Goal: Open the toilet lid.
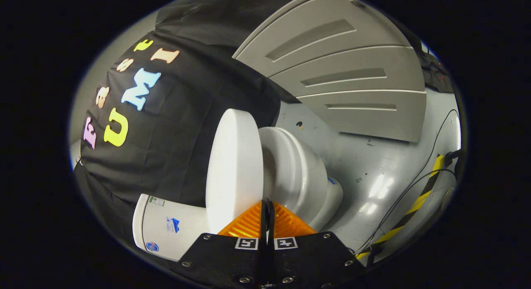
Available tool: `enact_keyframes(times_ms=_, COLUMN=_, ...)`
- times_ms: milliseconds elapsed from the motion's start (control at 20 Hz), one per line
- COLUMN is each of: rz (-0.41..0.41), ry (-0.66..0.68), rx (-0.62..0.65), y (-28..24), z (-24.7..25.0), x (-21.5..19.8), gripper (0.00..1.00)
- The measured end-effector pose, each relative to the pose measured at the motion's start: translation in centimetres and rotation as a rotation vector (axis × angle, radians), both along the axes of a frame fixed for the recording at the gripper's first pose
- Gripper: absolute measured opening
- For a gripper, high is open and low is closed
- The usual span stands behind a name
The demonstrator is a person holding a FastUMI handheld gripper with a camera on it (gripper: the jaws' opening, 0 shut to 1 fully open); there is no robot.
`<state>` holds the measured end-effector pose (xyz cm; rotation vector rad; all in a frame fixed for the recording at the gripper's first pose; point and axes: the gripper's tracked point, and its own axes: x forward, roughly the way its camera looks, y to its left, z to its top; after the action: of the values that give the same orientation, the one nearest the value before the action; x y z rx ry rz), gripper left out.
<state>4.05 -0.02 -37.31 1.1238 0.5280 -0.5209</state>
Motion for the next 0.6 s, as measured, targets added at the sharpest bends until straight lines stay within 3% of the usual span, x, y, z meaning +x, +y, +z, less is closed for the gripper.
enact_keyframes(times_ms=350, rz=0.017, ry=-0.025, rx=-0.049, y=0.9, z=3.6, x=0.7, gripper=0.00)
enact_keyframes(times_ms=600, rz=0.092, ry=-0.038, rx=-0.152, y=2.1, z=6.7, x=1.5, gripper=0.00)
